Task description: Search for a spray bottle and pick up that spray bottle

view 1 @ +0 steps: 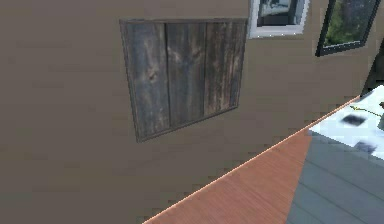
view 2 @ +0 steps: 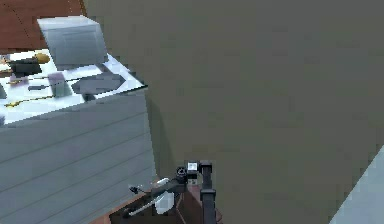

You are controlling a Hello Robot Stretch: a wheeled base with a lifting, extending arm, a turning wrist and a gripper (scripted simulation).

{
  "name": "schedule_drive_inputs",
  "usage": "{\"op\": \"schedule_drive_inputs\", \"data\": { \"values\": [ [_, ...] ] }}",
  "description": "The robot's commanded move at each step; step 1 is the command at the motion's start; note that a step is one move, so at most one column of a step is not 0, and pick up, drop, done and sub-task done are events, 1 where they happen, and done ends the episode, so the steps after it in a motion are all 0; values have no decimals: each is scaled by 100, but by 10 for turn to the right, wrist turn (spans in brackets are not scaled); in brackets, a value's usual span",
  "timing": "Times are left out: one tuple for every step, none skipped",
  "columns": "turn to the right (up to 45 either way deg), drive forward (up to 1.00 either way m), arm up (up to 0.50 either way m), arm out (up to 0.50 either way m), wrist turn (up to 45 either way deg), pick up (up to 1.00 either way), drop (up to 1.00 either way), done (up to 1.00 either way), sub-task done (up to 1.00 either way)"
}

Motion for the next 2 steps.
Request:
{"op": "schedule_drive_inputs", "data": {
  "values": [
    [0,0,0,0,420,0,0,0,0],
    [0,0,-30,0,0,0,0,0,0]
  ]
}}
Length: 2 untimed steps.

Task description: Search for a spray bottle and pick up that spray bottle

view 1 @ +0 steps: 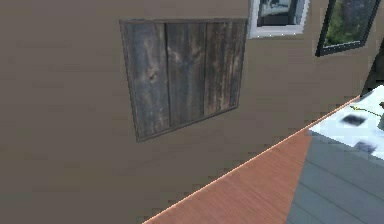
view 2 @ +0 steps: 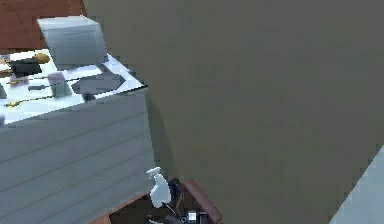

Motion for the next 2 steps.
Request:
{"op": "schedule_drive_inputs", "data": {
  "values": [
    [0,0,0,0,0,100,0,0,0],
    [0,0,10,0,0,0,0,0,0]
  ]
}}
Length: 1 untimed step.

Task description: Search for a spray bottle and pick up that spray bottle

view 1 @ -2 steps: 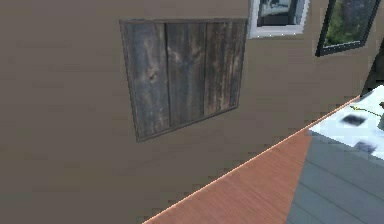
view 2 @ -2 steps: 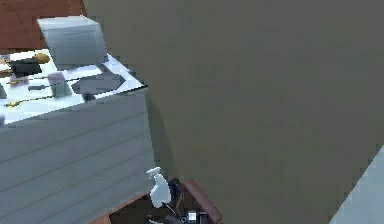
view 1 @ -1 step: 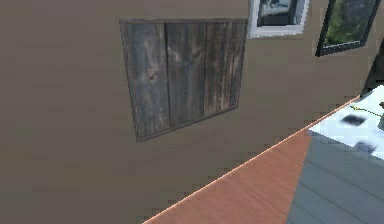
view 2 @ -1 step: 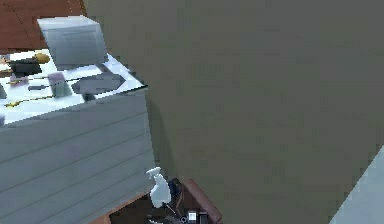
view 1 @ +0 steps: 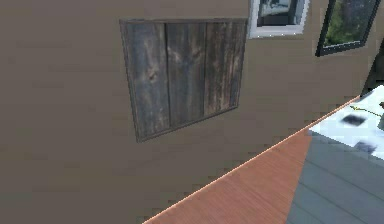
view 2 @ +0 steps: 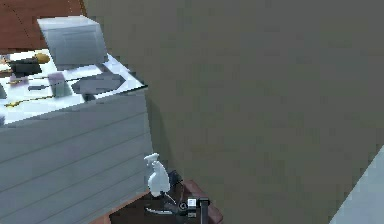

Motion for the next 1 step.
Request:
{"op": "schedule_drive_inputs", "data": {
  "values": [
    [0,0,0,0,0,0,0,100,0]
  ]
}}
